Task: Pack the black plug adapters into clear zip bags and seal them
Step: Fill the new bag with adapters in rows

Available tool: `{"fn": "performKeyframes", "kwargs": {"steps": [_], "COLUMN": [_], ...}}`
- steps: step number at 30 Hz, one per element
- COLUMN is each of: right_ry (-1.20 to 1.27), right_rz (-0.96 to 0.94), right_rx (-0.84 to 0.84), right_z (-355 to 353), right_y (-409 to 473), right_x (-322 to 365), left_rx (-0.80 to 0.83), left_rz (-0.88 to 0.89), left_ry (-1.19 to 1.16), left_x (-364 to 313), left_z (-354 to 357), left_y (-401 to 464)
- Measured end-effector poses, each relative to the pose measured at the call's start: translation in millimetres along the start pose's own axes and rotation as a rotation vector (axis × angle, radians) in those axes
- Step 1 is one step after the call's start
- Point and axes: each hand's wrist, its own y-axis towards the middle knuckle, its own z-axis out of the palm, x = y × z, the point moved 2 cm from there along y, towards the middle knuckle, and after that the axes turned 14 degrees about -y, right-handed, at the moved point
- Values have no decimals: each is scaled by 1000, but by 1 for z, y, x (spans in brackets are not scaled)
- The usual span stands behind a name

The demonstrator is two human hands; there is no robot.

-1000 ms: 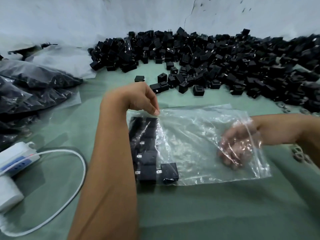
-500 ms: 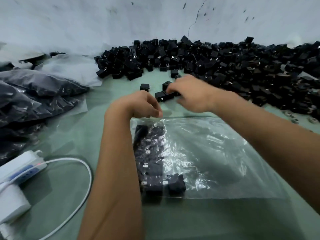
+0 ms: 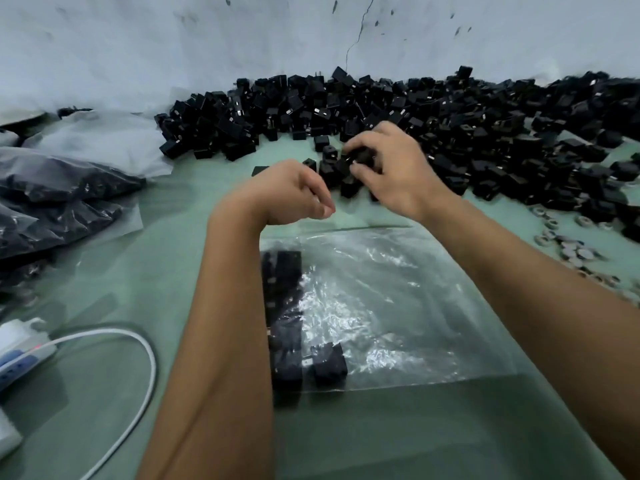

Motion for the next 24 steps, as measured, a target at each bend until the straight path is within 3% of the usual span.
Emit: {"fn": "performKeyframes", "kwargs": {"steps": [5, 10, 15, 21, 24], "right_ry": [468, 635, 1133, 985, 936], "right_rz": [418, 631, 548, 303, 157], "right_rx": [-209, -143, 120, 562, 692], "right_z": [-46, -33, -35, -49, -51], "right_y": [-79, -133, -141, -149, -148], "right_x": [-59, -88, -104, -99, -81], "left_rx": [110, 367, 421, 397, 406], "left_rz": [266, 401, 389, 348, 365], "left_ry": [80, 195, 246, 170, 149], "left_x": [-52, -74, -72, -71, -78], "left_z": [61, 113, 124, 100, 105], "left_y": [11, 9, 9, 8, 4]}}
